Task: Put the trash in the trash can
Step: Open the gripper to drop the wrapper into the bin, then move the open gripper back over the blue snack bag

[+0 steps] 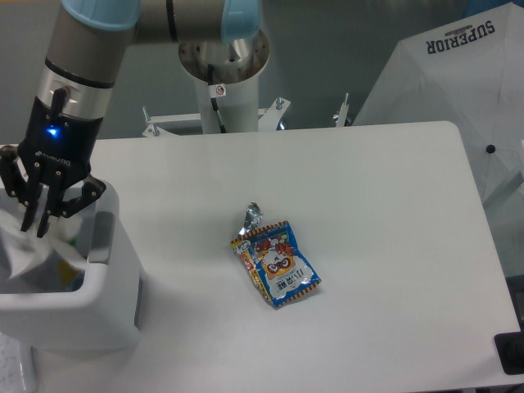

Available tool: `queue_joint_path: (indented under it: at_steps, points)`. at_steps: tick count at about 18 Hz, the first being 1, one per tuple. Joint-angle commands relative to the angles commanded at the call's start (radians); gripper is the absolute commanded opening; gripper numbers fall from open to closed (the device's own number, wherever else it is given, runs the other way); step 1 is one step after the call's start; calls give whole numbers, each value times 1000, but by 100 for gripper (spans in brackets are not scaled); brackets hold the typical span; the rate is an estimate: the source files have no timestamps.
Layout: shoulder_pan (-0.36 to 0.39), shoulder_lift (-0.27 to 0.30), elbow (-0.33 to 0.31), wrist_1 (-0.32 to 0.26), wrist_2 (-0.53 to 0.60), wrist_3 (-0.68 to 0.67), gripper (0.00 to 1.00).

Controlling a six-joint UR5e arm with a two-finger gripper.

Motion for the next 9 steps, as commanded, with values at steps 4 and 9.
queue_joint_path:
  at_steps: [4, 9]
  points:
    - [12, 24, -6, -6, 21, -12, 100]
    - [224, 37, -21, -3, 112, -136, 100]
